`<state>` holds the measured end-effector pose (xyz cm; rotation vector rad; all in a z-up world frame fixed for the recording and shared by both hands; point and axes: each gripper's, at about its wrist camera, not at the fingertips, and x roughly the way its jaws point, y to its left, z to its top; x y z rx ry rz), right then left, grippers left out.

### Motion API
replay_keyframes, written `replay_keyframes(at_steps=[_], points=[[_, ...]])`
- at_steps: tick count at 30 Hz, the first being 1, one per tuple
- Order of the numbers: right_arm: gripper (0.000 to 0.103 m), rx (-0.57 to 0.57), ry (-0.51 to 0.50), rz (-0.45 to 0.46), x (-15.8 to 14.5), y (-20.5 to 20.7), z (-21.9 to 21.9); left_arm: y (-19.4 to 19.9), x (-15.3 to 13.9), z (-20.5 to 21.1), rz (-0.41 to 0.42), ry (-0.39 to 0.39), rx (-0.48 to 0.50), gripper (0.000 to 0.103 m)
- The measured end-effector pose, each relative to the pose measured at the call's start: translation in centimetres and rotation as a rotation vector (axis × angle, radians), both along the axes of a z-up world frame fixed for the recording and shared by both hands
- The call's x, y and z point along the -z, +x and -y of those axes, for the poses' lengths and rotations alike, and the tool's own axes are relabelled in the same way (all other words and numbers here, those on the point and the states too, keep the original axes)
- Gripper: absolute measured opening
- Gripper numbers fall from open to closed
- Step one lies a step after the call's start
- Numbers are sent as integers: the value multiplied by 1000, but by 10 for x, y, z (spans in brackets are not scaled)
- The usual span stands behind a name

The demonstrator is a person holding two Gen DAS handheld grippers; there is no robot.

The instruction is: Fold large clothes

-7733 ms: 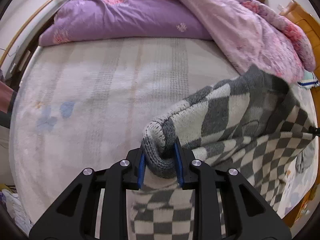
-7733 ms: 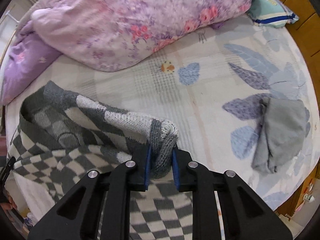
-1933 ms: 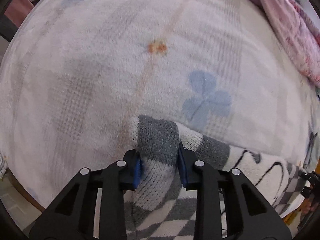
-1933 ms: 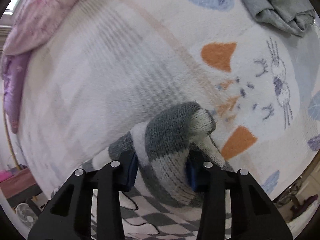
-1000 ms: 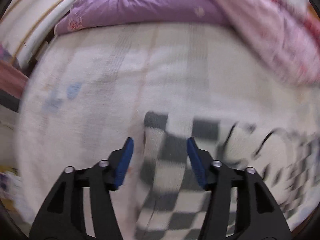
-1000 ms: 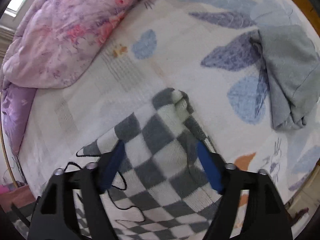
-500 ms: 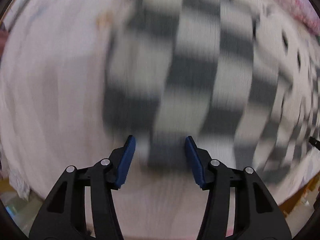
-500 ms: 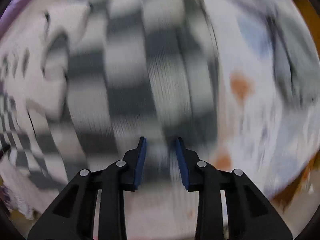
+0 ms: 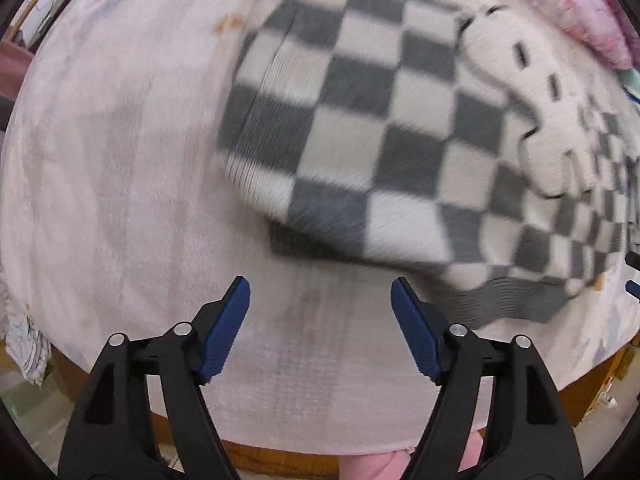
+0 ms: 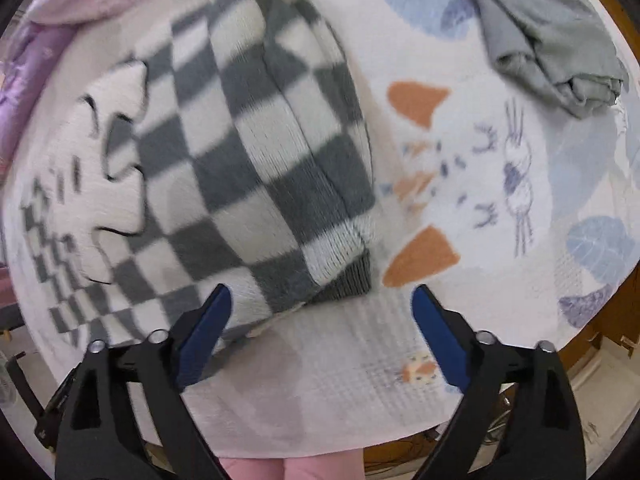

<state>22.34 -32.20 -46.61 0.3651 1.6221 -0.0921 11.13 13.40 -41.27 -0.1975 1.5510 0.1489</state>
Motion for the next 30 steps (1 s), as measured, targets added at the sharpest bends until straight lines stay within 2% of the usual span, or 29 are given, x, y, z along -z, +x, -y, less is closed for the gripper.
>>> replay_keyframes(at_steps=[1,3,5,7,12,15,21,23,27,30], points=[[91,20,9,12,-7,1,8,1,-6,1,7,6,1,84],[91,41,36,53,-16,6,18,6,-19,4,29,14,1,84],[91,49,74,124,-26,13,31,15,-31,8,48,14,0,88],[91,53,88,211,-33,28,42,21,-38,11,65,13,1,89],[91,7,135,428,-49,71,42,60,-59,31,117,35,5,90],[91,3,203,511,-51,92,50,78,-71,45,162,1,13,90],[91,-51,265,553,-38,136,52,107,-73,73,173,-6,13,91],[91,-95,277,537,-25,161,53,114,-74,93,188,-31,40,91],[91,-162,401,524,3,206,52,123,-74,130,214,-50,93,91],[91,-237,402,486,29,240,43,131,-70,156,194,-89,103,91]])
